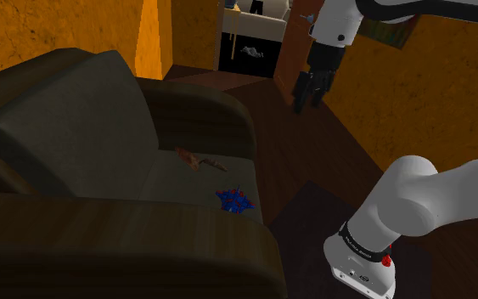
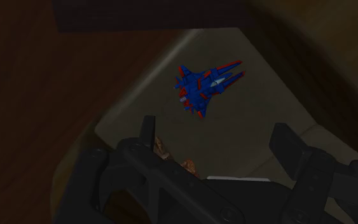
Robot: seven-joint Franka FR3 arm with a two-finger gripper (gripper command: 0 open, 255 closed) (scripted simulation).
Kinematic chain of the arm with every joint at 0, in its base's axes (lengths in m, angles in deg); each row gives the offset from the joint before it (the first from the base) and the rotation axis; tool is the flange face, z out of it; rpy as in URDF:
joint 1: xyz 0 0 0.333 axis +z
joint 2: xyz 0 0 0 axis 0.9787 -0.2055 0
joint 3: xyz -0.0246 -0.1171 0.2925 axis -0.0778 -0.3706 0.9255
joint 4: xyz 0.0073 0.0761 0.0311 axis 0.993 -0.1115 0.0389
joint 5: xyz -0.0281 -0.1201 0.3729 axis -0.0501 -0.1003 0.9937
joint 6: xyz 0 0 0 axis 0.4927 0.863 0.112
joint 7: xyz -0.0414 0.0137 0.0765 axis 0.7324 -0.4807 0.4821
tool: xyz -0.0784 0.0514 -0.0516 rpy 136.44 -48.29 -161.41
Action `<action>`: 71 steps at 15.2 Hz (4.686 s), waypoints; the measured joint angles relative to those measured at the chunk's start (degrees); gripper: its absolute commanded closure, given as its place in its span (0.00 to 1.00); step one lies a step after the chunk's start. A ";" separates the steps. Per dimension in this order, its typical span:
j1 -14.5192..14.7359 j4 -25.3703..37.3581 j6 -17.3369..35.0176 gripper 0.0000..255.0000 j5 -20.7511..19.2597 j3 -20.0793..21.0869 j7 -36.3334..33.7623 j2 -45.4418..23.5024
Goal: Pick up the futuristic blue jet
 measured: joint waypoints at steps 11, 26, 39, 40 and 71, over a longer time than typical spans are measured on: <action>0.64 -6.93 16.39 0.00 -0.99 5.83 -3.83 -10.95; -1.04 -3.52 40.70 0.00 -13.46 13.49 -17.13 -43.26; 3.64 11.10 48.41 0.00 -30.88 9.39 -31.32 -71.86; 3.77 11.49 48.84 0.00 -31.29 9.12 -31.57 -72.73; 2.79 10.58 44.48 1.00 -28.36 10.83 -28.98 -67.06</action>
